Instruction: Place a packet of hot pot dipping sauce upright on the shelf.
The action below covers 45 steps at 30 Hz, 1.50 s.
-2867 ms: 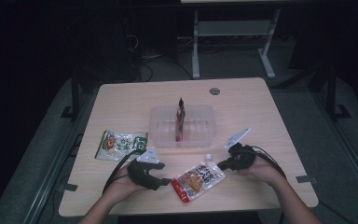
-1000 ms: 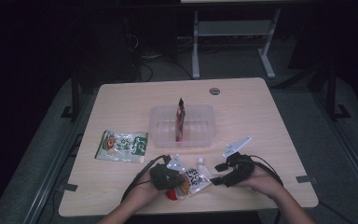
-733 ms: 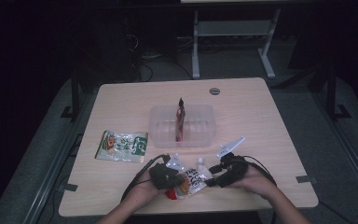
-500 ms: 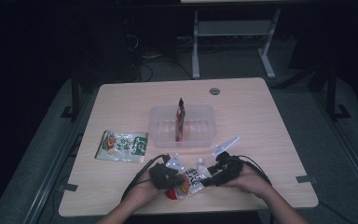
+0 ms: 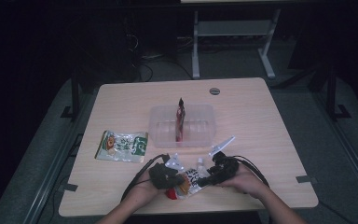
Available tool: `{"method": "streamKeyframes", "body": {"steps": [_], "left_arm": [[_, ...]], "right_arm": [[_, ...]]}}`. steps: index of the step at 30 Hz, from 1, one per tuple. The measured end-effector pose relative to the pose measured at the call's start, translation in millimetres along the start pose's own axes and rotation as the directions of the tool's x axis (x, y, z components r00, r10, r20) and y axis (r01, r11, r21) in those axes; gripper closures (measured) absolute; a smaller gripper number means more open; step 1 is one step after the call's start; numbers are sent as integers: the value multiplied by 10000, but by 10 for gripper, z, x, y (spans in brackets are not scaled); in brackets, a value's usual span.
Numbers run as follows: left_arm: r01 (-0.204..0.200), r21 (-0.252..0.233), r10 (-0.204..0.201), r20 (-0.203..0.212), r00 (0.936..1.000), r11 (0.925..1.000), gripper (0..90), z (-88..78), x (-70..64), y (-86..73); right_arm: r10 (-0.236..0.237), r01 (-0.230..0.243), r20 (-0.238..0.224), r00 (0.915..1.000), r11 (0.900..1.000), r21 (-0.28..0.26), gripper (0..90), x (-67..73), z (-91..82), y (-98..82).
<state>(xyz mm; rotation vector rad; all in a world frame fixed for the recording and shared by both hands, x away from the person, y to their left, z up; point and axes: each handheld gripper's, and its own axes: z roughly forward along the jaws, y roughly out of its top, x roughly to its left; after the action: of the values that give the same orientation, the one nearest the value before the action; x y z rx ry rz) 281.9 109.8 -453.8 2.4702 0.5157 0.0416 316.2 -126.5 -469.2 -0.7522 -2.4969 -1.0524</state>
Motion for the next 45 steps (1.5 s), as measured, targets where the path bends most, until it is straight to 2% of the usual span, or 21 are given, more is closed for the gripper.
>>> {"method": "streamKeyframes", "body": {"steps": [3,4,9,13,16,19,21,22,25,28,29,30,31,34,35,38,40,41,43,44,45], "left_arm": [[-3,-10,3,6,10000,10000,900,0,0,-1],[-3,-10,3,6,10000,10000,900,0,0,-1],[-19,-44,19,17,10000,10000,900,1,1,-5],[84,-197,-81,188,9998,9998,900,-22,13,-17],[159,-276,-153,243,9996,9995,899,-31,21,-23],[148,-345,-134,394,9991,9993,898,-55,34,-29],[314,-606,-274,661,9974,9977,898,-102,43,-40],[314,-606,-274,661,9974,9977,898,-102,43,-40],[302,-997,-238,649,9976,9946,898,-240,60,-51],[293,-1107,-237,519,9984,9934,898,-310,76,-68],[301,-1098,-253,451,9987,9935,898,-340,89,-81],[350,-1135,-308,389,9988,9929,898,-364,102,-96],[374,-1149,-339,324,9989,9927,898,-388,121,-112],[529,-1209,-517,132,9986,9913,898,-452,180,-154],[632,-1249,-629,60,9980,9902,898,-485,214,-173],[542,-1157,-547,-8,9985,9918,898,-513,251,-188],[660,-1206,-666,-5,9978,9905,898,-509,252,-198],[624,-1176,-628,-3,9980,9911,898,-504,252,-199],[606,-1139,-606,31,9982,9916,898,-488,239,-195],[557,-1134,-558,25,9984,9920,898,-475,230,-190],[426,-1021,-416,115,9991,9939,898,-441,211,-176]], "right_arm": [[-61,60,58,10000,9999,121,696,-6,9,1],[-61,60,58,10000,9999,121,696,-6,9,1],[-341,341,-9,9994,9994,-7,809,21,22,4],[-966,964,-66,9953,9952,-165,875,45,21,13],[-1013,1011,-90,9948,9947,-188,888,48,17,12],[-1246,1245,-31,9922,9919,-267,896,66,6,14],[-1530,1528,-5,9882,9873,-431,898,90,-18,15],[-1530,1528,-5,9882,9873,-431,898,90,-18,15],[-1764,1770,143,9842,9806,-844,900,122,-98,21],[-1745,1741,53,9846,9790,-1061,900,137,-147,24],[-1865,1873,179,9823,9763,-1087,900,142,-170,24],[-1878,1887,182,9820,9754,-1143,900,159,-190,24],[-2056,2077,295,9782,9693,-1318,900,171,-216,23],[-2087,2104,264,9776,9678,-1382,900,190,-241,27],[-2156,2171,262,9761,9644,-1508,900,210,-272,36],[-2195,2211,278,9752,9620,-1600,900,231,-291,45],[-2274,2298,335,9732,9580,-1713,900,254,-318,56],[-2377,2391,301,9709,9524,-1890,900,266,-336,62],[-2398,2414,319,9703,9509,-1938,900,275,-343,66],[-2407,2414,277,9702,9510,-1930,900,284,-348,70],[-2514,2524,306,9674,9464,-2016,900,303,-352,77]]}}
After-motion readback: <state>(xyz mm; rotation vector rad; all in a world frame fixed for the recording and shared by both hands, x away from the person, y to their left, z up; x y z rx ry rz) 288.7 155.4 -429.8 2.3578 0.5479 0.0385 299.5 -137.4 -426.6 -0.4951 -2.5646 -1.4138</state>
